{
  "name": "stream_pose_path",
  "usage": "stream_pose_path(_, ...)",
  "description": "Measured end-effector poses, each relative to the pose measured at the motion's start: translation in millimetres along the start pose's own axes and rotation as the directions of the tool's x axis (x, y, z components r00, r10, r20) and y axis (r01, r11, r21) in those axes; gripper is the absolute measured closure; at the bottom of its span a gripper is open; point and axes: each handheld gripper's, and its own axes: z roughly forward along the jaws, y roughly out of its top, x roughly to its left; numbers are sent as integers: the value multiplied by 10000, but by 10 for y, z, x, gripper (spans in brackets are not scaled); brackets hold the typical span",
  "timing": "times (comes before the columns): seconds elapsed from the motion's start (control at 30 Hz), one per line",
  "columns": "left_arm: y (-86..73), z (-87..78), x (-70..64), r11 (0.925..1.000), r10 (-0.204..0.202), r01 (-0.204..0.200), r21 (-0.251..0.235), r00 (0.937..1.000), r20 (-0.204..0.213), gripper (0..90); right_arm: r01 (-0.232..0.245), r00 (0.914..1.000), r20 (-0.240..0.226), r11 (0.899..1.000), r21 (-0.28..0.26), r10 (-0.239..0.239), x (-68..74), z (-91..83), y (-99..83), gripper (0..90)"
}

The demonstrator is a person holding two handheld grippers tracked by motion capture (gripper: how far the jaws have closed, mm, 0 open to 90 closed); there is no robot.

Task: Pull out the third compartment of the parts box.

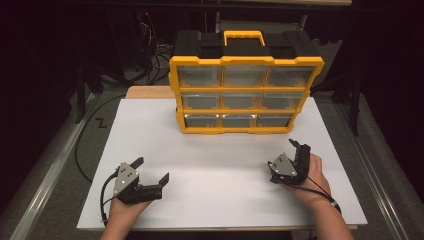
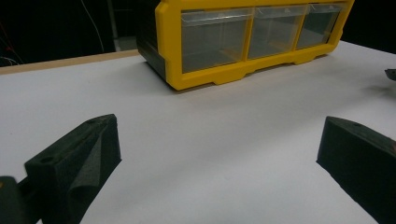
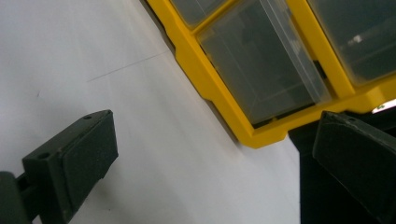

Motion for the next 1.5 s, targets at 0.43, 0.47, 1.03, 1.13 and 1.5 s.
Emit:
stream_pose_path(0.43,3,-3,1,10000,63,-63,-20,10000,-10,4,2066,9770,511,9783,161,-2072,100,-39,104,13)
stream_pose_path(0.47,4,-4,1,10000,74,-74,-19,10000,-12,4,2116,9756,561,9772,197,-2124,110,-42,107,13)
stream_pose_path(1.03,-5,14,-14,9987,462,-457,214,9987,-230,4,4384,8925,1225,8988,-88,-4341,248,-128,254,12)
stream_pose_path(1.13,-8,22,-3,9983,452,-442,382,9987,-249,4,4717,8751,1227,8817,-6,-4681,277,-136,269,12)
stream_pose_path(1.5,-5,26,3,9975,462,-448,552,9986,-253,5,5080,8514,1328,8607,322,-5075,305,-100,261,57)
